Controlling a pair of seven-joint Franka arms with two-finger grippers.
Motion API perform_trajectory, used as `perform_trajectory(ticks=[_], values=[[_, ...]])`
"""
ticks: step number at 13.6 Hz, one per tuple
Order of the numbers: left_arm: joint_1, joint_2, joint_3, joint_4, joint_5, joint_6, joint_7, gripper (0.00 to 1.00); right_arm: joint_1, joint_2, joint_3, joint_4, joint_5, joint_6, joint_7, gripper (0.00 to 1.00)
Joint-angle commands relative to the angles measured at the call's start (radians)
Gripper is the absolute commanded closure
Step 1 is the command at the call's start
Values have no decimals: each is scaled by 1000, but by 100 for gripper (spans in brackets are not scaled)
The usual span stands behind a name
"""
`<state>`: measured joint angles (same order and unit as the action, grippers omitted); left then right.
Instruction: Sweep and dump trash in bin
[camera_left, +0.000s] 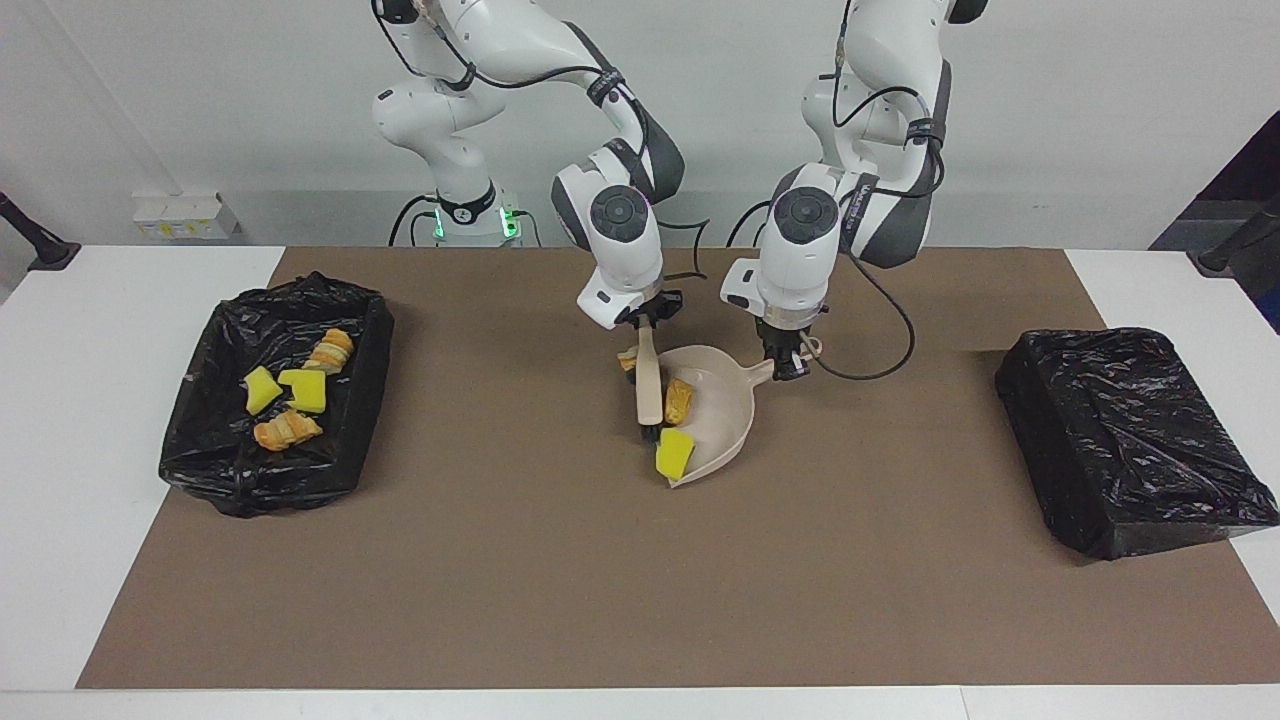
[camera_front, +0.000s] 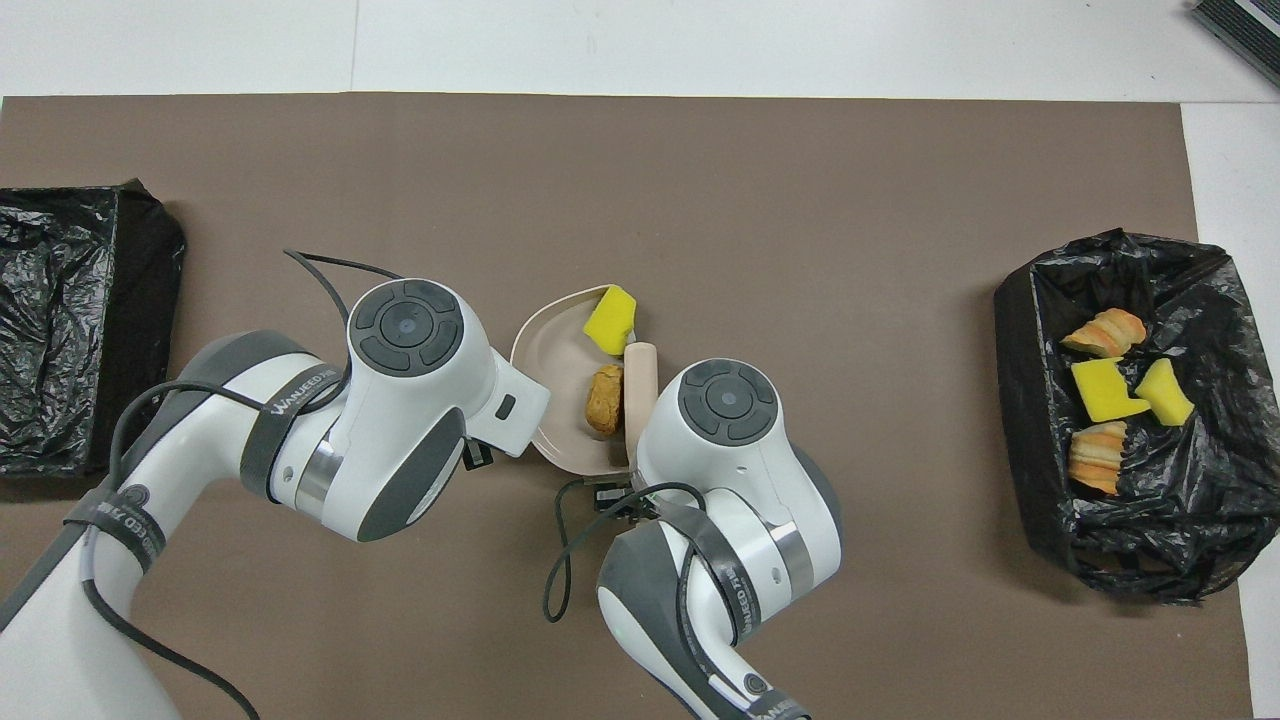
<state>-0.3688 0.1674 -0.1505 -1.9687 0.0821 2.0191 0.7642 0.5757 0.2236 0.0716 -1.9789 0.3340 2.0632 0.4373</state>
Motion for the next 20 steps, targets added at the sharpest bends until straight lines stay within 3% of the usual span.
perform_trajectory(ticks=[1,8,15,20], values=[[24,-12,-1,-12,11,-3,38,100,4,-25,5,32,80,-23,-58,100],[56,-8,-1,-10,11,12,127,100,-79,-135,-7,54,45,-221,-78,100],[-42,-26,-3,-27,38,-25,126,100,-204,-248,-6,-182,-202,-244,-101,100],[-53,-51,-1,-67,38,-34,122,100,-110,-222,2,-250,-141,-187,-129,100]])
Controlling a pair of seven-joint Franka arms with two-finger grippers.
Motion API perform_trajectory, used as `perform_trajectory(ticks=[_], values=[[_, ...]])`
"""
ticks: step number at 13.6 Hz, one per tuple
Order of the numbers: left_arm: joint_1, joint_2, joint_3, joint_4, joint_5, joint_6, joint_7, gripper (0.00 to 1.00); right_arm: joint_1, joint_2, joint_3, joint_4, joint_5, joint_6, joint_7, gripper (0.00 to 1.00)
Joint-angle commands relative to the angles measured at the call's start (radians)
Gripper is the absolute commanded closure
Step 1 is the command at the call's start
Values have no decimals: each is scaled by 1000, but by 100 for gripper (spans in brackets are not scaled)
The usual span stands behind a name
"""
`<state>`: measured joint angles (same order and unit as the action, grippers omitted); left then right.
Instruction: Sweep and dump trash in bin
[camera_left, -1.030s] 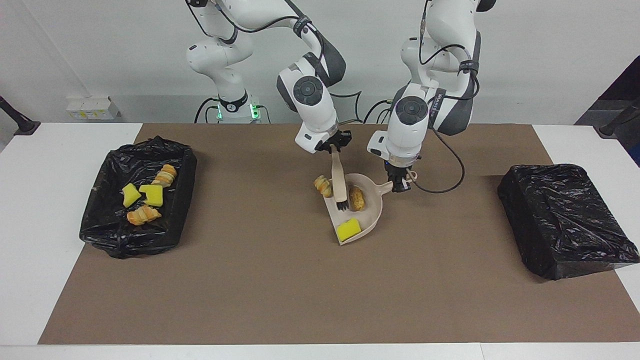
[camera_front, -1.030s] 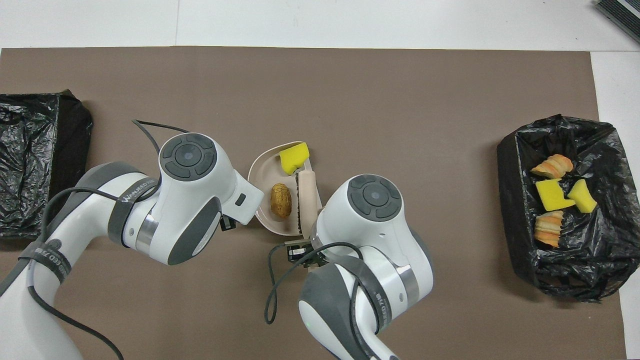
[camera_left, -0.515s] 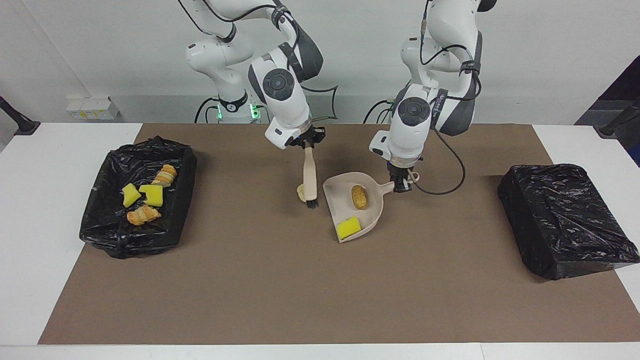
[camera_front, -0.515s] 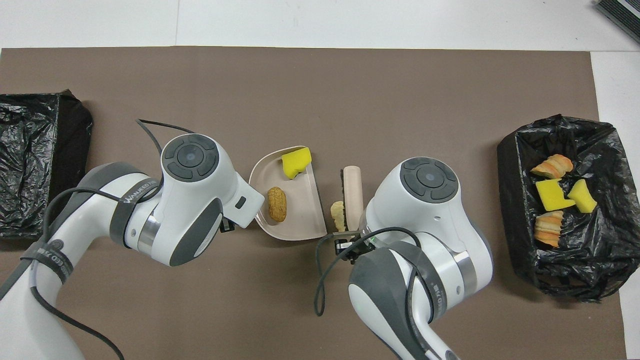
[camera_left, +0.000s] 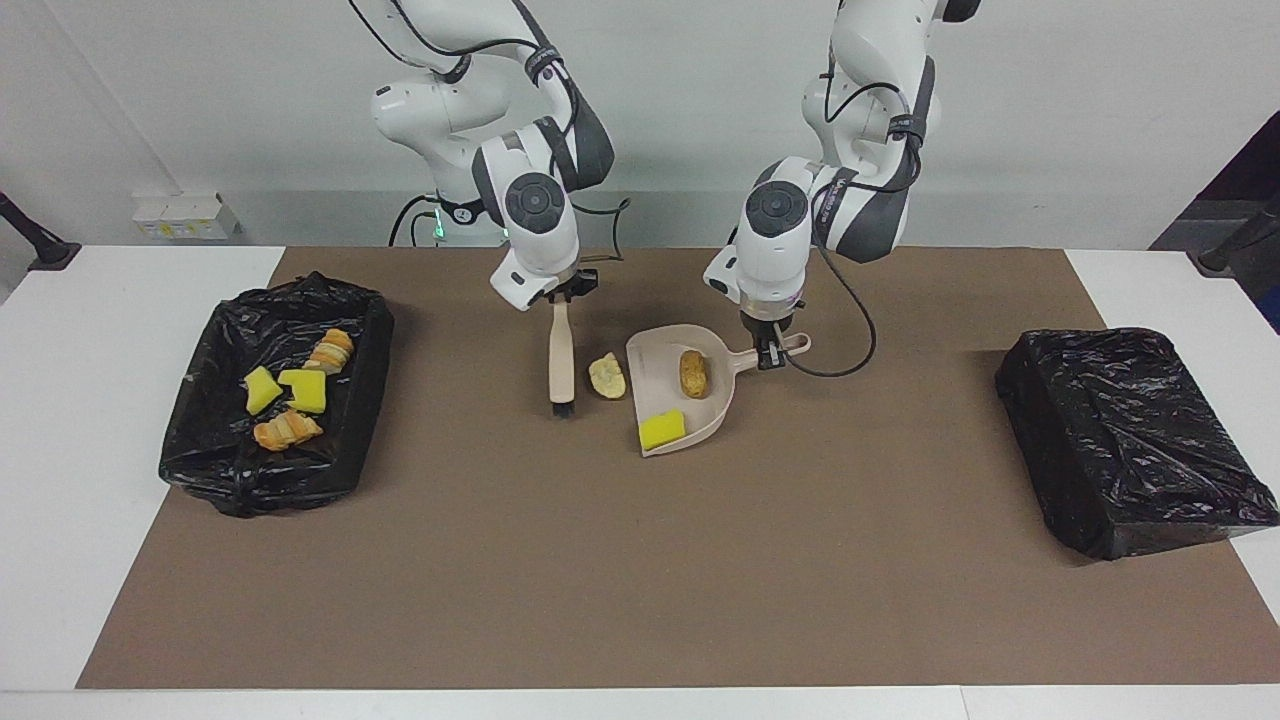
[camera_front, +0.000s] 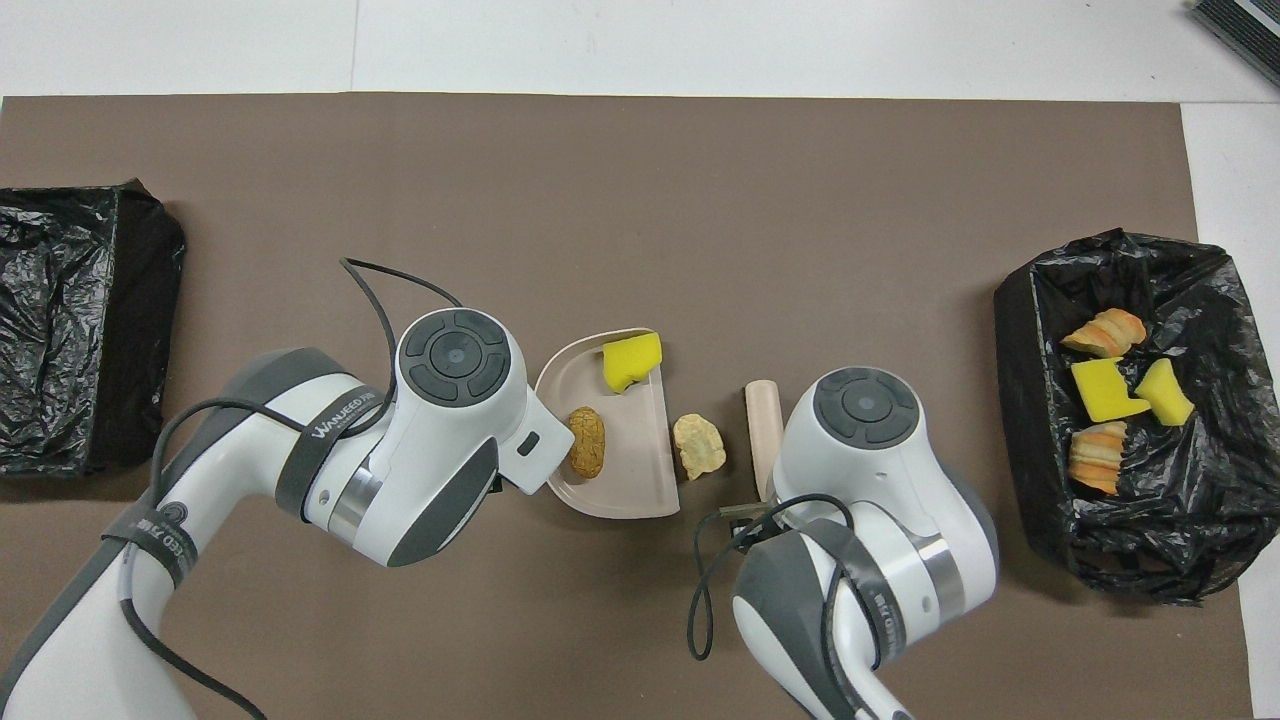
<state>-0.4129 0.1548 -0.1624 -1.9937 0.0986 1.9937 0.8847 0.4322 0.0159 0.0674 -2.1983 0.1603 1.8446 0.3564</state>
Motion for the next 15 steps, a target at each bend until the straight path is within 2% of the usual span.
perform_trajectory(ticks=[1,3,5,7,9,11,15], values=[[-7,-38,11,-42,21,-9,2,100,55,-1,6,-31,77,74,-60,100],[-4,-47,11,-59,21,-9,2,100,98,24,8,-23,177,143,-59,100],[0,-55,11,-79,21,-7,2,100,124,38,9,-14,353,252,-62,100],[3,-60,11,-82,21,-12,5,100,152,58,8,20,416,295,-63,100],[9,-75,12,-108,21,-13,10,100,148,44,3,23,409,266,-60,100],[41,-73,11,-108,21,-10,28,100,117,0,-8,25,380,152,-53,100],[101,-73,9,-112,18,62,61,100,76,-76,-6,31,193,41,-15,100]])
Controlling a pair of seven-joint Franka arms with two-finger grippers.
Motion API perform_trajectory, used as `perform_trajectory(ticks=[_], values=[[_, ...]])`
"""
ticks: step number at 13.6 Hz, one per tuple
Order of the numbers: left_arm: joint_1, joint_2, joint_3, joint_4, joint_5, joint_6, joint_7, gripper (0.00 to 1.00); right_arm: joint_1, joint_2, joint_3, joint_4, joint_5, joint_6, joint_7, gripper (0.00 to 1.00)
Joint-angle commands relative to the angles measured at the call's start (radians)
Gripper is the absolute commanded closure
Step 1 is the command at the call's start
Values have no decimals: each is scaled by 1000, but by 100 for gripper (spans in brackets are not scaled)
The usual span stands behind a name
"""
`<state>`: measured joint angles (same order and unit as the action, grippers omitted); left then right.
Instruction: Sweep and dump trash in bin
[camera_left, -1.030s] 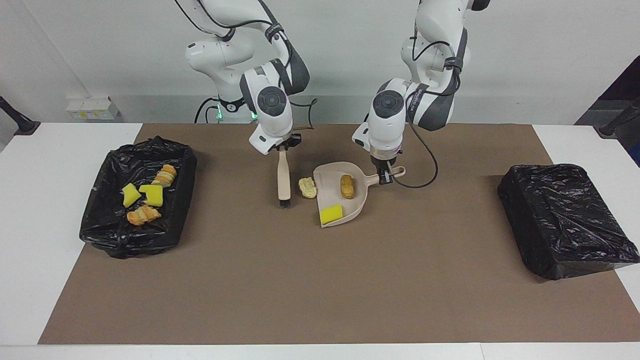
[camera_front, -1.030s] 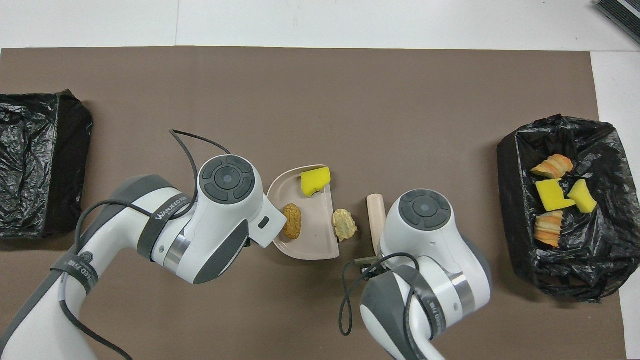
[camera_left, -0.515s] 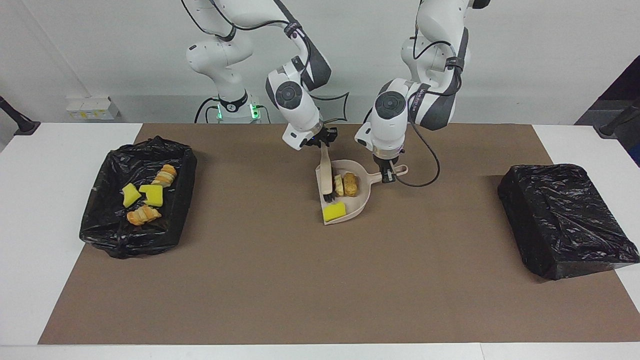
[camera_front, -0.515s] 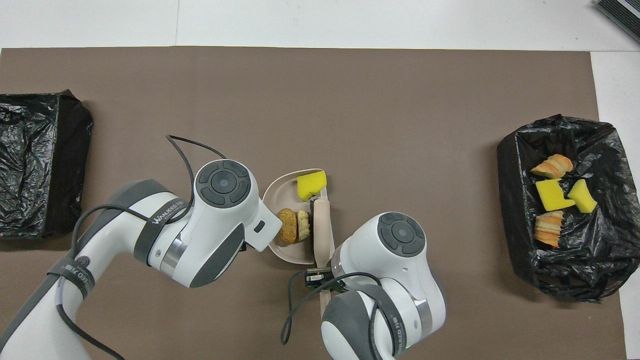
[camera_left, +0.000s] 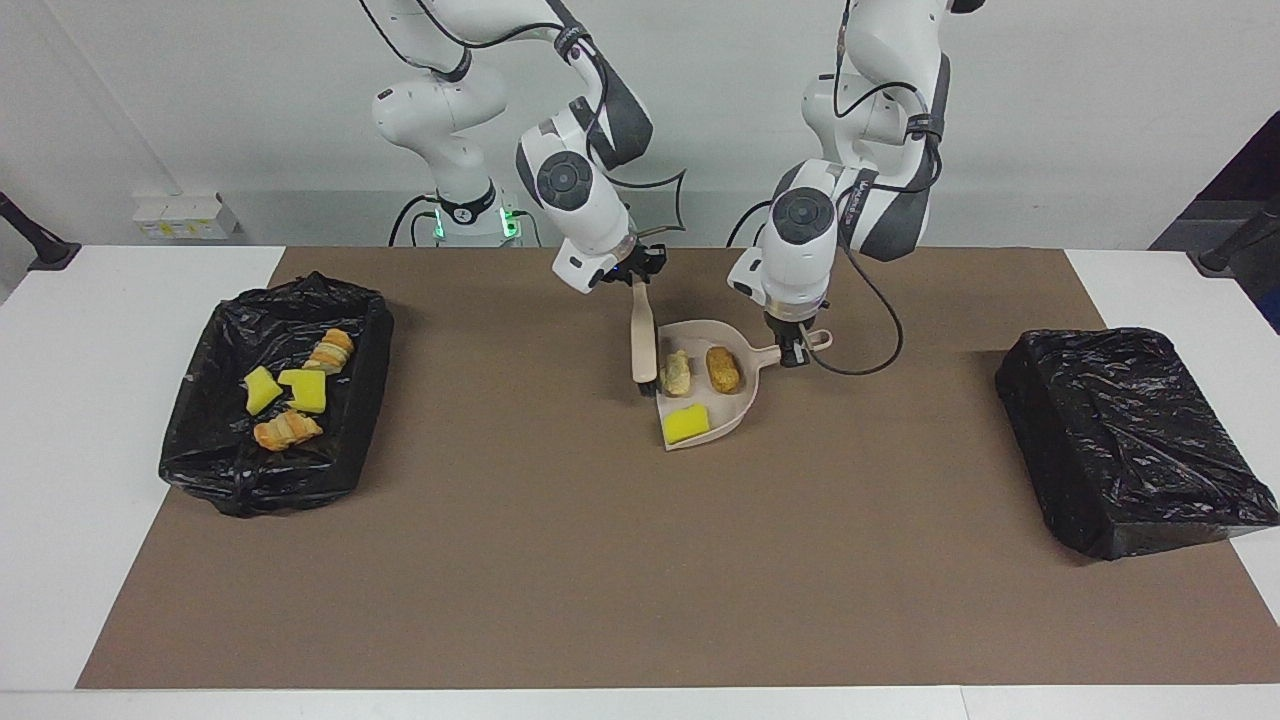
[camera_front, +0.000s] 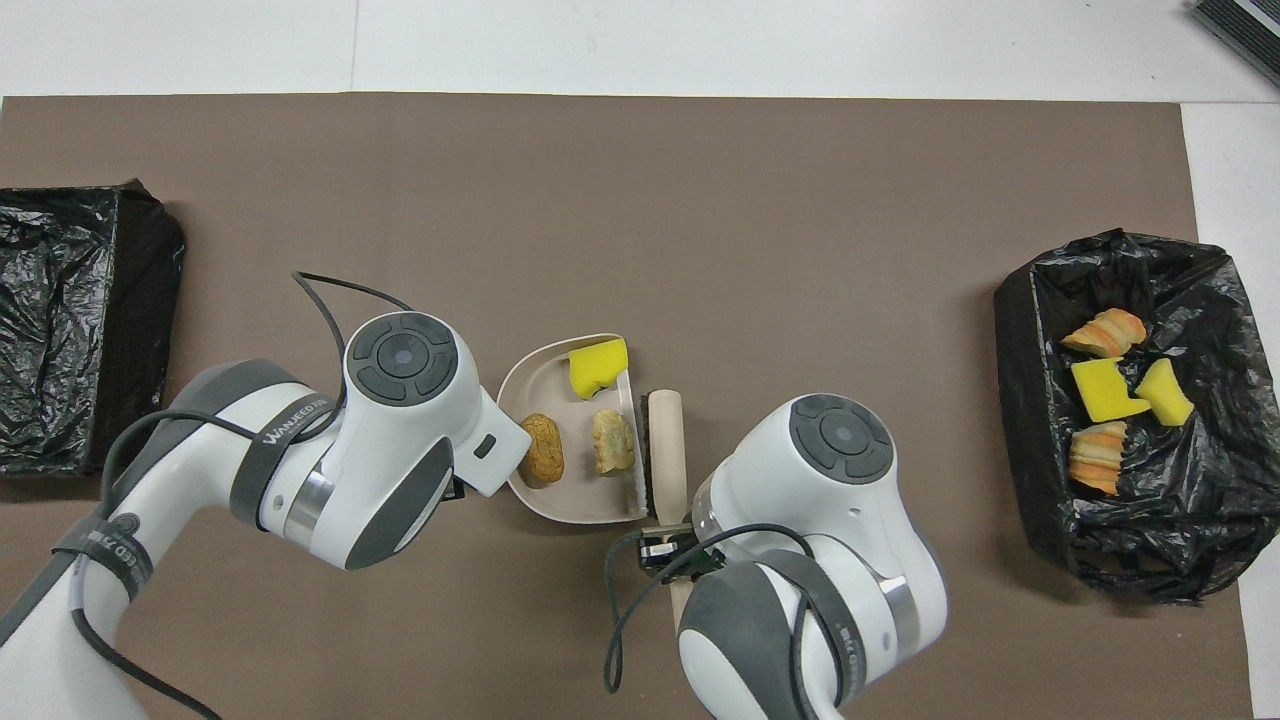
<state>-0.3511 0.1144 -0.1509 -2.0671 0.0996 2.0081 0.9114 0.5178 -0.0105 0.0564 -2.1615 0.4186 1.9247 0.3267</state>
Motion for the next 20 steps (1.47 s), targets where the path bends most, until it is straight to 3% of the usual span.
perform_trajectory(ticks=[1,5,9,11,15,17,20], values=[[64,-38,-4,-42,9,63,64,100,-9,-55,6,0,-114,-53,44,100],[151,-90,-4,-51,-61,70,188,100,2,-65,11,0,-162,-59,97,100],[354,-137,1,25,-148,11,461,100,44,-89,19,-17,-175,-43,172,100],[449,-119,2,135,-166,-110,544,100,88,-92,19,-31,-175,-33,225,100],[642,-92,5,281,-169,-219,693,100,255,-75,19,-122,-175,124,405,100],[766,-44,7,361,-147,-218,765,100,321,-57,19,-158,-175,178,443,100],[852,63,7,514,4,-193,833,100,367,15,19,-166,-175,250,462,100]])
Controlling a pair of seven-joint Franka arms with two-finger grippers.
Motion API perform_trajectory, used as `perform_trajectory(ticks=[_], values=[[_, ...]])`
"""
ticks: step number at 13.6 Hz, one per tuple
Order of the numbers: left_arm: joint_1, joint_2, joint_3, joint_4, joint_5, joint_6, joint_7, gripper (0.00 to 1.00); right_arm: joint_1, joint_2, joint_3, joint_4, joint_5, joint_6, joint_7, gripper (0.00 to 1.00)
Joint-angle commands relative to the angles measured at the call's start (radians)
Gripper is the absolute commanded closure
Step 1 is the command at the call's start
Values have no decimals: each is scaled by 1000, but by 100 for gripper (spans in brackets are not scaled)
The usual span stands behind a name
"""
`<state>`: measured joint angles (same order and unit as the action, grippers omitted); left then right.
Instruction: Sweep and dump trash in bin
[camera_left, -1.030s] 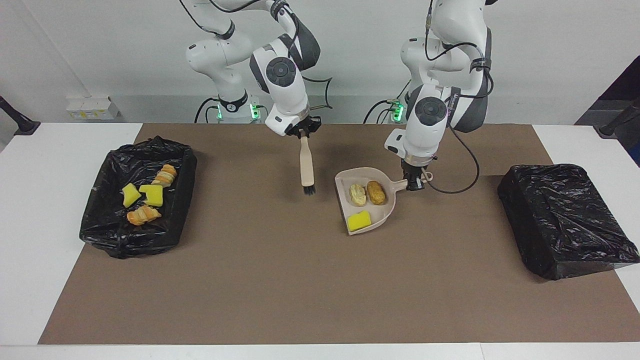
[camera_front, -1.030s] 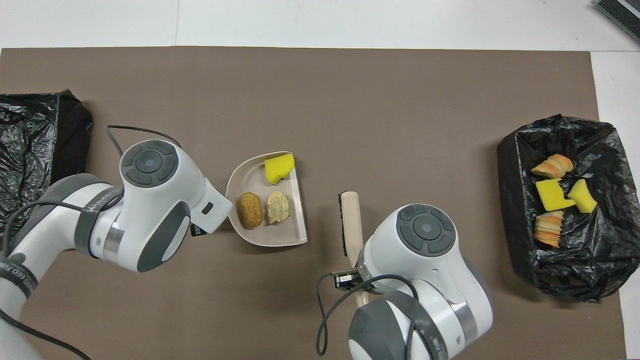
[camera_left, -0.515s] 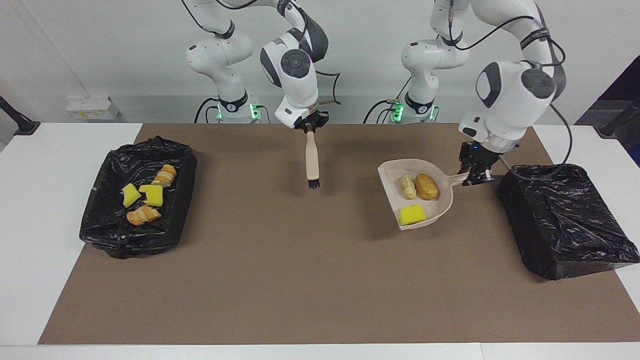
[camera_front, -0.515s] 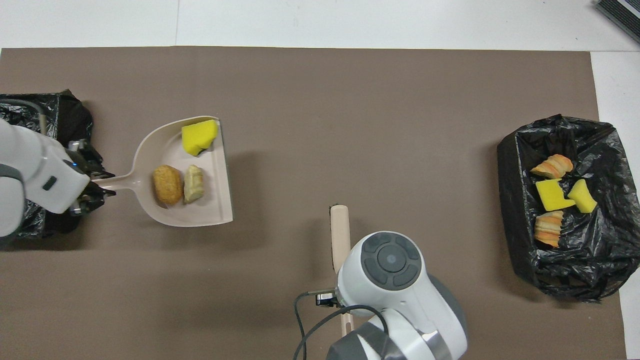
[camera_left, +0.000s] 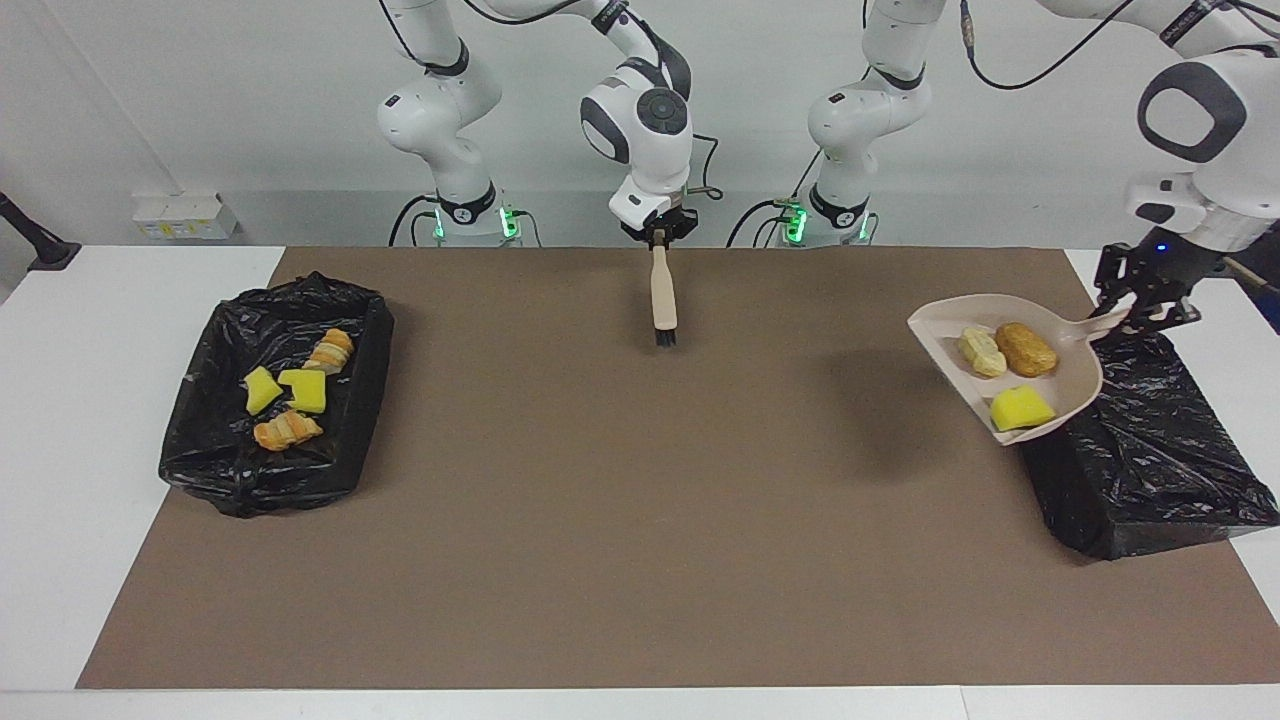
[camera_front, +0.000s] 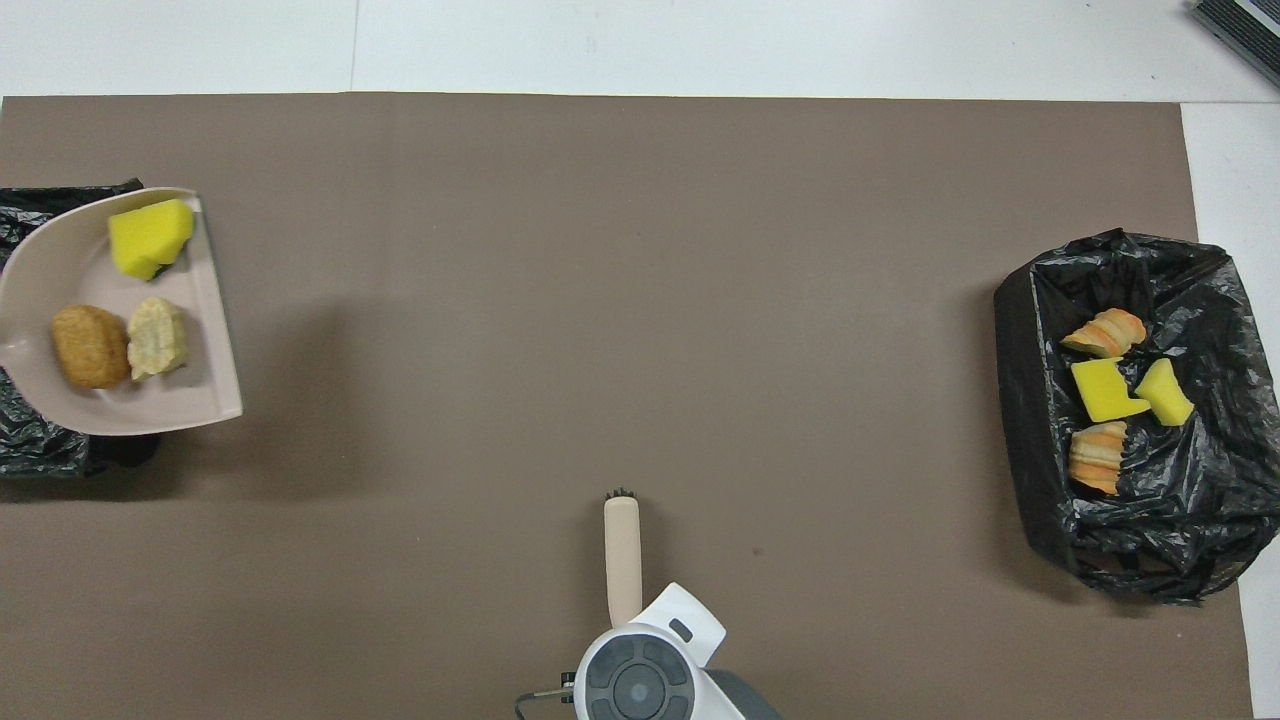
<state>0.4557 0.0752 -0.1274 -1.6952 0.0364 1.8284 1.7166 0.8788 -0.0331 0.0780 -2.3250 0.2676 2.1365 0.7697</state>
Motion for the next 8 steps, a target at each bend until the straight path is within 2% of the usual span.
perform_trajectory(ticks=[1,2,4,5,6,8], values=[[72,132,-17,182,79,-5,31,100,5,48,-3,7,-25,31,5,100],[84,143,-17,192,112,35,46,100,5,51,-3,10,-25,28,0,100],[84,161,-11,183,296,162,49,100,0,62,-3,27,-25,17,-1,100],[90,173,-9,183,330,186,52,100,-1,65,-3,36,-25,8,-1,64],[100,184,-9,183,359,201,48,100,-4,77,-3,65,-25,-19,0,1],[95,198,-8,161,530,245,23,100,-14,110,-10,157,-27,-111,2,0]])
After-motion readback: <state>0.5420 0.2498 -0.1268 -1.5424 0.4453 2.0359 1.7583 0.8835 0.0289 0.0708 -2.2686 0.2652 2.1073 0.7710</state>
